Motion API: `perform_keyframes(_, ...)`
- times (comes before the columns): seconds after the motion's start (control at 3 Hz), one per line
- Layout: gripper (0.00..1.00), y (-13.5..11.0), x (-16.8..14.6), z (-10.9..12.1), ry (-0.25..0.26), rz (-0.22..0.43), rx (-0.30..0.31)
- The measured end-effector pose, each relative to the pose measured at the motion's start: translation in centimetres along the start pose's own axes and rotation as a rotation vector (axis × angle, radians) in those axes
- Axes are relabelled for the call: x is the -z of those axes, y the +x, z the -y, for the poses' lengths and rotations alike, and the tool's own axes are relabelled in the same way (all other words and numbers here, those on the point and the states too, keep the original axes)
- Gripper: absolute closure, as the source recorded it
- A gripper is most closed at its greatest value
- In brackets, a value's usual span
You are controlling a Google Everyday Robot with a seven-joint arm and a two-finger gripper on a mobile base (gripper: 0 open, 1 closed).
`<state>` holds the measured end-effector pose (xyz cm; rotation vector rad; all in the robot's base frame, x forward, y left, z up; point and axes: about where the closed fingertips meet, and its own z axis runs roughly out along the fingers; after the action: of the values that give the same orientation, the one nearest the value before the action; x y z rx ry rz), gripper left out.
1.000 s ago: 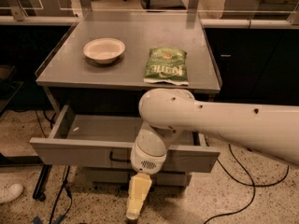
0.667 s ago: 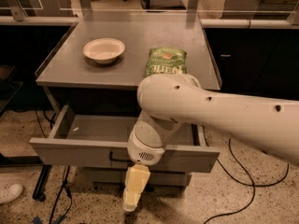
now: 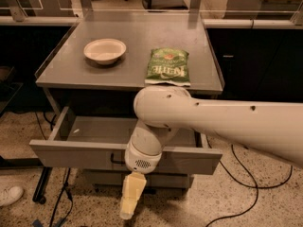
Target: Open top drawer
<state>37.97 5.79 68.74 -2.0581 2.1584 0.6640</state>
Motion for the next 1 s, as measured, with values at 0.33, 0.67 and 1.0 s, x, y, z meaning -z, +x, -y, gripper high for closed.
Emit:
perform_keyframes(0.33, 0.00, 0.0, -2.5, 0.3, -0.060, 0.000, -0.017)
perform_keyframes(0.67, 0.00, 0.1, -4.1, 0.4, -0.100, -0.006, -0.027)
perform_keyframes(1.0, 0.00, 0.1, -4.0, 0.4, -0.100, -0.006, -0.027)
